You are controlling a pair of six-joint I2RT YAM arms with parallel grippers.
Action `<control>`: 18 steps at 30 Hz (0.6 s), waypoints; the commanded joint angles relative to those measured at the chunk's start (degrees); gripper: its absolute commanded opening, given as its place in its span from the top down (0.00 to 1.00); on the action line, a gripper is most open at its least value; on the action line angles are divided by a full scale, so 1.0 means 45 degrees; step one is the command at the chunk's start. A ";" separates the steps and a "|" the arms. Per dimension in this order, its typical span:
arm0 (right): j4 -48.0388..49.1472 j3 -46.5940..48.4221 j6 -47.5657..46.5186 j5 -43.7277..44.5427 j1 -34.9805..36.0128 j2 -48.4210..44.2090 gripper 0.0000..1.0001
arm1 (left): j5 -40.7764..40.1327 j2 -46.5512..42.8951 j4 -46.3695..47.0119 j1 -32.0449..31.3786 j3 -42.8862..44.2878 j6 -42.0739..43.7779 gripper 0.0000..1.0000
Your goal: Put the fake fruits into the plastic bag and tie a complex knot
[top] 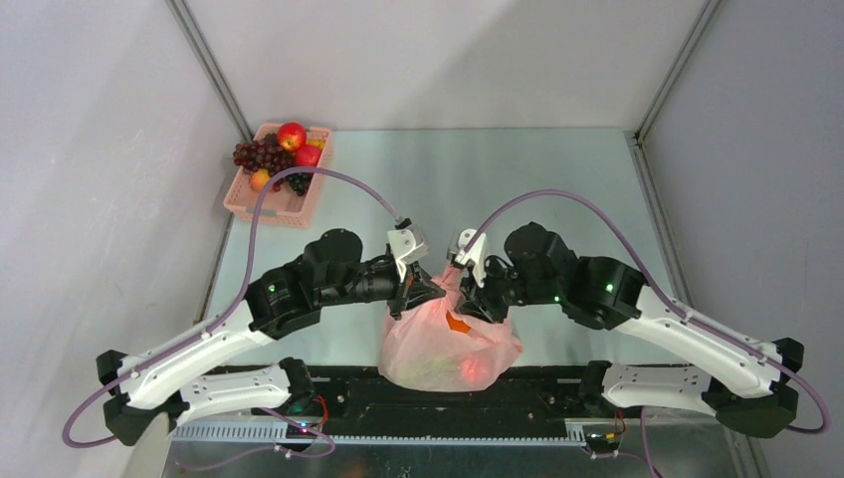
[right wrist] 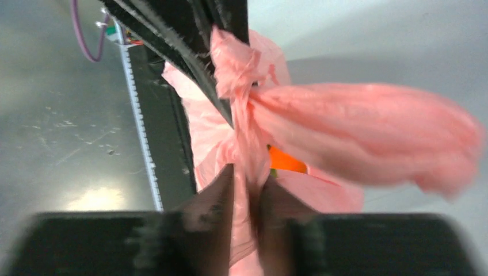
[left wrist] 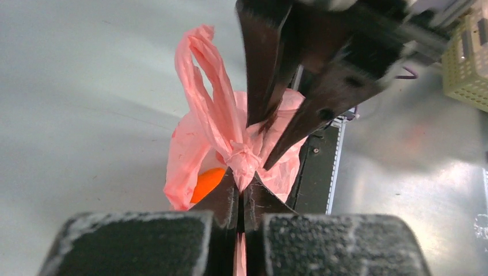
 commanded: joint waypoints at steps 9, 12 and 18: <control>0.2674 -0.1832 -0.0420 0.7905 0.3207 -0.2979 0.28 | -0.1200 -0.0755 0.0541 0.0004 -0.0479 -0.2052 1.00; 0.3588 -0.2509 -0.1024 1.0346 0.4281 -0.3080 0.18 | -0.1360 -0.0768 0.0280 -0.0011 -0.0370 -0.2133 1.00; 0.5087 -0.3277 -0.2189 1.2817 0.6051 -0.2614 0.13 | -0.1316 -0.0717 -0.0010 0.0001 -0.0225 -0.2130 1.00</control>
